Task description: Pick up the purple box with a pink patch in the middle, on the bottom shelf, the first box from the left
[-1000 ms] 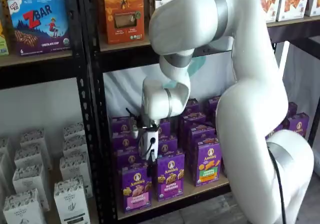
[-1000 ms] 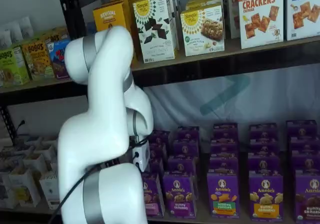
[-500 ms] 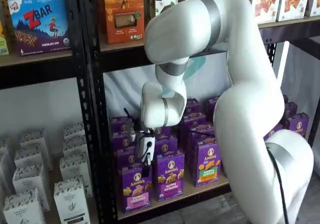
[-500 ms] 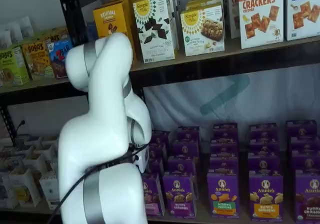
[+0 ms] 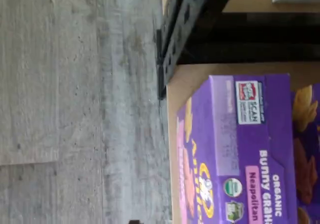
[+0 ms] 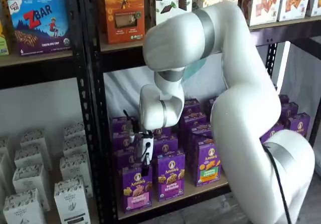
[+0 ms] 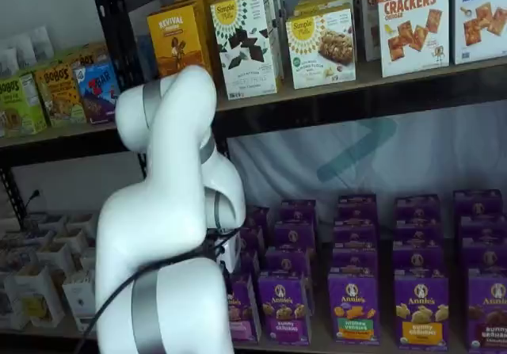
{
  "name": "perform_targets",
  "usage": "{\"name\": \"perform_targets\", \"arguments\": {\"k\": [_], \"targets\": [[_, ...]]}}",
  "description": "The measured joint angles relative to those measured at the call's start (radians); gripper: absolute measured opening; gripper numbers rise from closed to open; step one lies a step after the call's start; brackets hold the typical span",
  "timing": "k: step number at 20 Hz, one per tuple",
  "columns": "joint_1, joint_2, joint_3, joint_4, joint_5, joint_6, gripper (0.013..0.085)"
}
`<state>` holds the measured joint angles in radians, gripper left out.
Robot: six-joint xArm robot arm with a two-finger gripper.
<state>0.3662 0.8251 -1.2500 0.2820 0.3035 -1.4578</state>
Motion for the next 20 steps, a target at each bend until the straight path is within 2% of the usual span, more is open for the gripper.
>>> {"name": "perform_targets", "arguments": {"k": [7, 11, 17, 20], "targets": [[-0.013, 0.074, -0.083, -0.115, 0.036, 0.094, 0.085], [-0.016, 0.097, -0.102, -0.163, 0.046, 0.134, 0.085], [-0.018, 0.11, -0.123, -0.138, 0.091, 0.109, 0.085], [-0.017, 0.114, -0.134, -0.146, 0.12, 0.119, 0.085]]}}
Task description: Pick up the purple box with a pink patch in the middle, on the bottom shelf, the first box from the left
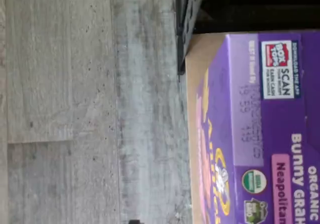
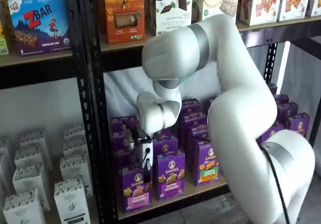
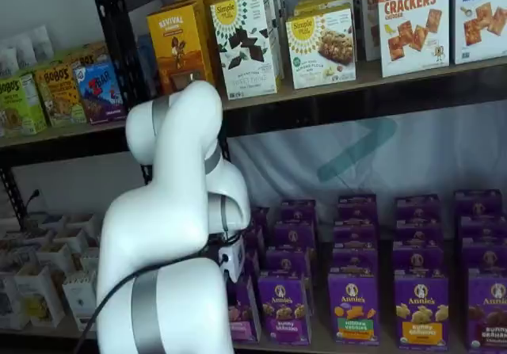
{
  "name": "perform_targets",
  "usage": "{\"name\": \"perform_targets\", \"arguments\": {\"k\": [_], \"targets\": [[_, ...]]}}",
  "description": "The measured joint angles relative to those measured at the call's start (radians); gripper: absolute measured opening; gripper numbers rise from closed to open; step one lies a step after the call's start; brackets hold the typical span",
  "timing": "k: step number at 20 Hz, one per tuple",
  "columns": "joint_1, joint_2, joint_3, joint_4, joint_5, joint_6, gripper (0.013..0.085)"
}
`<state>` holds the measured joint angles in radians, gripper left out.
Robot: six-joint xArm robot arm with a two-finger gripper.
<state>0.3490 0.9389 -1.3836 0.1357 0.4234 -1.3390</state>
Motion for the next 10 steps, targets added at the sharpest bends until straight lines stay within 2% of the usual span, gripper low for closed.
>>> {"name": "perform_targets", "arguments": {"k": [3, 7, 10], "targets": [[0.003, 0.005, -0.005, -0.005, 0.001, 0.007, 0.085], [0.01, 0.014, -0.001, -0.003, -0.046, 0.011, 0.085], [0.013, 0.028, -0.013, -0.022, -0.062, 0.032, 0.085]]}}
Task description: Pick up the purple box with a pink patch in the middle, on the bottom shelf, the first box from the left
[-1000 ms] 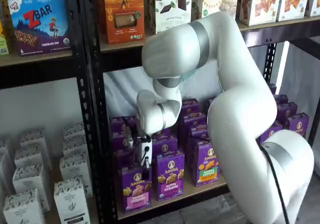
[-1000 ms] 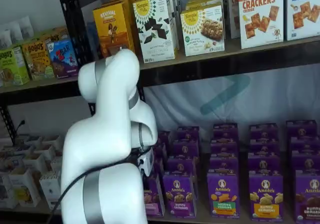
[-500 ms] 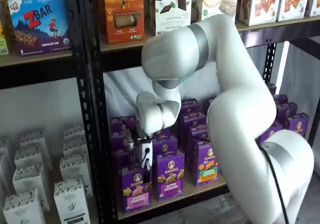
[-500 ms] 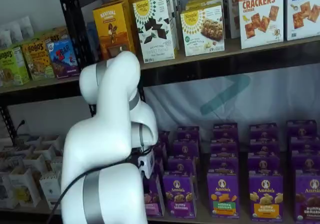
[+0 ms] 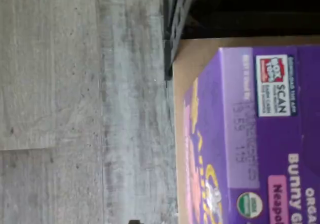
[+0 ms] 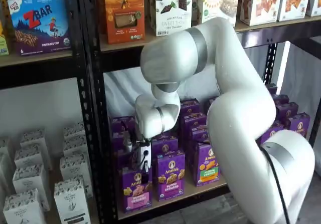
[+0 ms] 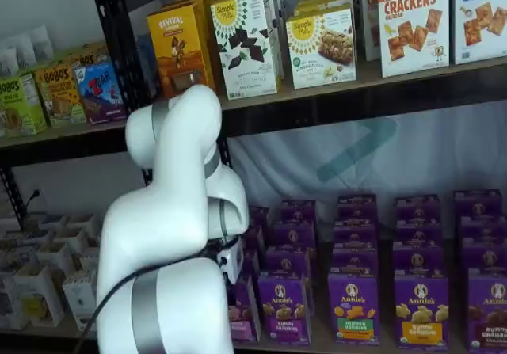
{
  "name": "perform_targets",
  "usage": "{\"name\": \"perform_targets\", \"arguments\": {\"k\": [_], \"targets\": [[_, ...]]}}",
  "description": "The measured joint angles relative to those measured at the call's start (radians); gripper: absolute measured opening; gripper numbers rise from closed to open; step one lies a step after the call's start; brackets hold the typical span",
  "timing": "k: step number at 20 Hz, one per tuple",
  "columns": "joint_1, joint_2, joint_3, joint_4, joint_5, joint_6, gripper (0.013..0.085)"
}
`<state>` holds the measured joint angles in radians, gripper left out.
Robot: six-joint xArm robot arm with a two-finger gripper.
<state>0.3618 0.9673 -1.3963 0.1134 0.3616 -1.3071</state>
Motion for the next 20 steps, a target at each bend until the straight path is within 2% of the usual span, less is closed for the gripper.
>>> {"name": "perform_targets", "arguments": {"k": [5, 10, 11, 12, 14, 17, 20], "targets": [[0.007, 0.032, -0.019, -0.04, -0.044, 0.043, 0.085], [0.014, 0.058, -0.045, -0.046, -0.043, 0.056, 0.085], [0.015, 0.063, -0.053, -0.043, -0.035, 0.054, 0.081], [0.017, 0.067, -0.057, -0.041, -0.032, 0.054, 0.081], [0.02, 0.075, -0.064, -0.034, -0.037, 0.051, 0.073], [0.024, 0.082, -0.071, -0.028, -0.044, 0.049, 0.069], [0.029, 0.09, -0.077, -0.022, -0.057, 0.048, 0.061]]}}
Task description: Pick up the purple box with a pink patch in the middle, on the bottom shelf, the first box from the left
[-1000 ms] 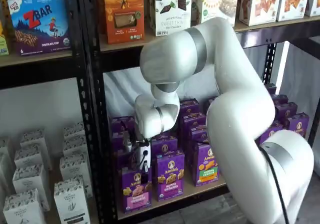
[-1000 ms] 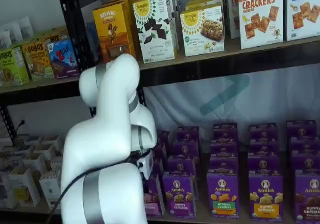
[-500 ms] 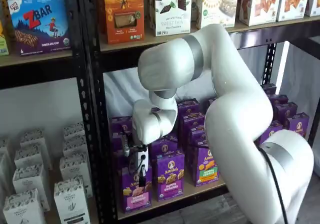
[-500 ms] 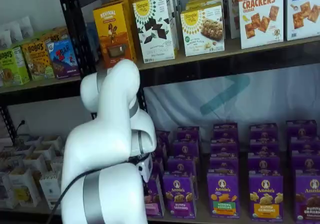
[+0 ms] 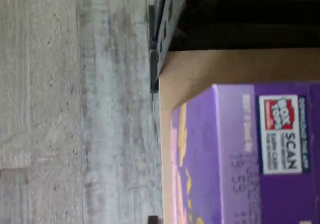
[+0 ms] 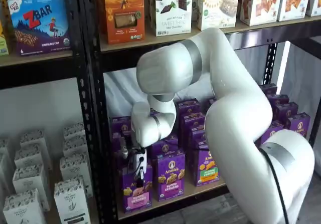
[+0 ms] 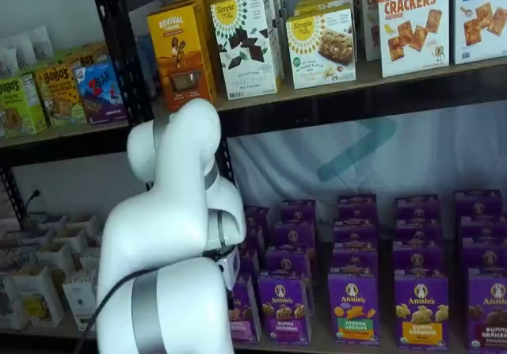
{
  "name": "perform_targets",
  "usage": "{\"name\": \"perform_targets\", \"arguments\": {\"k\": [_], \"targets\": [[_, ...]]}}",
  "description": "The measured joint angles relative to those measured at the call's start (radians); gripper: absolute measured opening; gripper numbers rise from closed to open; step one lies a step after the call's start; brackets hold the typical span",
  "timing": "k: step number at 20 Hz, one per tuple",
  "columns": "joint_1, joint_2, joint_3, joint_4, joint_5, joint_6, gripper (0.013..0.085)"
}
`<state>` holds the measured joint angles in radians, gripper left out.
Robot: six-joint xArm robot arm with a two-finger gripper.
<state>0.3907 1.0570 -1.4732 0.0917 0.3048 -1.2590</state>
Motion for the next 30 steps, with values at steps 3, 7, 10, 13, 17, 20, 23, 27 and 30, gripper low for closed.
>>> {"name": "perform_targets", "arguments": {"k": [3, 7, 10, 13, 17, 20, 23, 27, 30], "targets": [[0.004, 0.006, -0.005, -0.007, -0.011, 0.011, 0.061], [0.005, 0.01, -0.007, -0.02, -0.017, 0.025, 0.061], [0.005, 0.01, -0.006, -0.027, -0.016, 0.03, 0.061], [0.003, 0.008, -0.004, -0.025, -0.011, 0.027, 0.061], [0.003, 0.007, -0.006, -0.003, -0.004, 0.007, 0.053], [0.004, 0.007, -0.009, -0.01, -0.002, 0.013, 0.049], [0.004, 0.01, -0.012, -0.019, -0.001, 0.022, 0.041], [0.005, 0.013, -0.016, -0.027, -0.002, 0.03, 0.041], [0.005, 0.014, -0.018, -0.031, 0.002, 0.033, 0.041]]}}
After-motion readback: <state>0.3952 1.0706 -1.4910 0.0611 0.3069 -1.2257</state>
